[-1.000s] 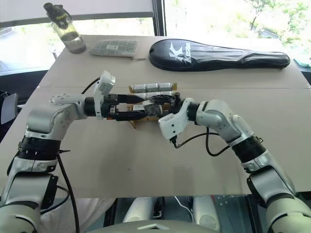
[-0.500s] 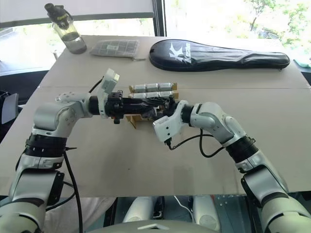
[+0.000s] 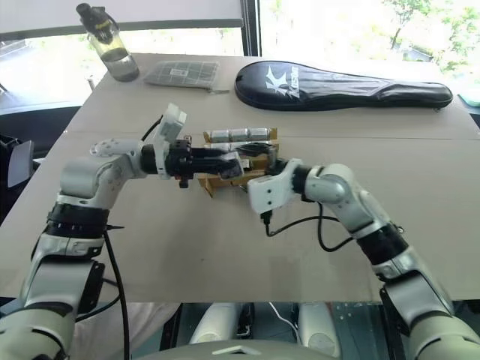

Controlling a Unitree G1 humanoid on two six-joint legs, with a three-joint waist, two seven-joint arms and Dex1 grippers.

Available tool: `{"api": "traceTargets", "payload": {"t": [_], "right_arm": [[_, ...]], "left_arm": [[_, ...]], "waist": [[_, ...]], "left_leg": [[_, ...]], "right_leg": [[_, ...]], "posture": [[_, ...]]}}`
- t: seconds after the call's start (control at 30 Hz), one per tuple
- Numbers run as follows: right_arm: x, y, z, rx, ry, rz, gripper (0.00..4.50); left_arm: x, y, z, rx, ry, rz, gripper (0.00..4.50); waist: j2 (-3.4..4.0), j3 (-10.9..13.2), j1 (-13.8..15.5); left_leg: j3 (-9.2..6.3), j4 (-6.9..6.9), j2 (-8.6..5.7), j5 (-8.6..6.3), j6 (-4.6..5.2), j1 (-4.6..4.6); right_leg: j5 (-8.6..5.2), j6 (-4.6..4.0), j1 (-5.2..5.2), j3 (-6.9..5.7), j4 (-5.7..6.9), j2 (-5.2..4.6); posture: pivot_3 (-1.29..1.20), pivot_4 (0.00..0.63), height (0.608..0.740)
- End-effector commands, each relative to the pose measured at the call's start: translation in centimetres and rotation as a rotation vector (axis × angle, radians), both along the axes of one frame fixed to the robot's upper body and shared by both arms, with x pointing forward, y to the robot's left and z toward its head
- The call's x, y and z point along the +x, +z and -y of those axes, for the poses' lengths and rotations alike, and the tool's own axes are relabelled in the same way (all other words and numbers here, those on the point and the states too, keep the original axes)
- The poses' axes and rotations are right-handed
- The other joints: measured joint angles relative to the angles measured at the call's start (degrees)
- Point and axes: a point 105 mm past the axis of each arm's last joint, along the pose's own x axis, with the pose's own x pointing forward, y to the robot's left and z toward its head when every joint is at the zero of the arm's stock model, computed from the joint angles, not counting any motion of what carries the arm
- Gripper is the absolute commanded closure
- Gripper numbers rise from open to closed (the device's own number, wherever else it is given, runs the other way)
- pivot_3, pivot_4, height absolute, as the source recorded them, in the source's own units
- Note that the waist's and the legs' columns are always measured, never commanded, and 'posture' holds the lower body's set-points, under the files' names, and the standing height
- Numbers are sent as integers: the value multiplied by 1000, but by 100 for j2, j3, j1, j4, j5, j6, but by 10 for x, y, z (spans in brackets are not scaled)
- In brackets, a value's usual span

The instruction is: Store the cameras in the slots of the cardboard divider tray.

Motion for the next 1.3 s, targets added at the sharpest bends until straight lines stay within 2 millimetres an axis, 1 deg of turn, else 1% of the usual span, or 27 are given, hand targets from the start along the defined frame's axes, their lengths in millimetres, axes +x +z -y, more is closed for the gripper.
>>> {"api": "traceTargets", "payload": {"t": [0.03, 0.1, 0.17, 0.27, 0.33, 0.43, 0.57, 0.63, 0.77, 0.87, 0.97, 1.07, 1.17, 1.3], "right_arm": [[-13, 12, 25, 134, -50, -177, 0], [-27, 8, 45, 198, -89, -335, 0], [-44, 7, 61, 247, -108, -469, 0], [-71, 10, 75, 336, -114, -653, 0], [-81, 15, 82, 435, -140, -729, 0], [-93, 16, 96, 548, -206, -801, 0], [-105, 11, 118, 602, -315, -800, 0], [-110, 10, 124, 615, -344, -791, 0], [-122, 15, 131, 674, -348, -746, 0], [-127, 15, 136, 690, -368, -754, 0], [-128, 18, 141, 703, -391, -734, 0], [-130, 19, 142, 701, -401, -730, 0], [-131, 20, 142, 707, -407, -728, 0], [-131, 20, 143, 716, -418, -721, 0]], "left_arm": [[6, 6, 7, 31, -38, 118, 3721], [12, 4, 12, 56, -61, 174, 3721], [19, 3, 15, 76, -75, 218, 3721], [29, 5, 21, 85, -109, 265, 3721], [35, 4, 25, 106, -125, 297, 3721], [45, 7, 34, 101, -132, 324, 3721], [50, 2, 44, 159, -165, 376, 3721], [53, 0, 48, 193, -172, 394, 3721], [56, -10, 54, 252, -183, 408, 3721], [56, -10, 60, 223, -180, 381, 3721], [57, -15, 63, 261, -189, 403, 3721], [59, -17, 66, 254, -173, 386, 3721], [60, -21, 66, 288, -166, 405, 3721], [62, -23, 64, 282, -147, 380, 3721]], "waist": [[0, 0, 9], [0, 0, 72], [1, 0, 72], [-1, 1, 76], [-6, 0, 56], [-9, 0, 65], [-12, -1, 65], [-12, -1, 67], [-17, -2, 66], [-18, -2, 64], [-19, -3, 62], [-21, -4, 59], [-21, -4, 62], [-21, -4, 62]], "left_leg": [[0, 0, 0, 0, 0, 2], [-3, -4, 1, 0, 0, 1], [-6, -4, 0, 0, 0, -3], [-8, 1, -5, -2, 4, -3], [-9, 1, -10, -3, 6, 1], [-14, 2, -14, -6, 12, 5], [-14, 3, -20, -21, 36, 2], [-13, 4, -21, -20, 36, 2], [-15, 7, -21, -26, 45, -1], [-19, 7, -19, -26, 47, 0], [-17, 11, -13, -27, 48, 0], [-18, 11, -12, -28, 49, 3], [-20, 11, -12, -28, 49, 2], [-19, 11, -9, -28, 49, 1]], "right_leg": [[0, 0, 0, 1, 0, 1], [0, 0, 0, -5, 0, 3], [0, -1, 0, -12, -2, 3], [0, -1, 6, -13, -3, 3], [0, -1, 9, -12, -3, 4], [0, 0, 13, -14, -1, 5], [0, 0, 14, -13, -3, 4], [0, 1, 14, -13, -5, 2], [0, 2, 14, -13, -6, 3], [0, 3, 15, -16, -5, 4], [0, 4, 15, -13, -4, 2], [0, 4, 15, -12, -1, 4], [0, 3, 15, -14, 0, 4], [0, 3, 15, -13, -1, 4]], "posture": [[0, 150, 740], [0, 150, 740], [0, 150, 740], [0, 150, 740], [0, 150, 740], [0, 150, 740], [0, 150, 740], [0, 150, 740], [0, 150, 740], [0, 150, 740], [0, 150, 740], [0, 150, 740], [0, 150, 740], [0, 150, 740]]}}
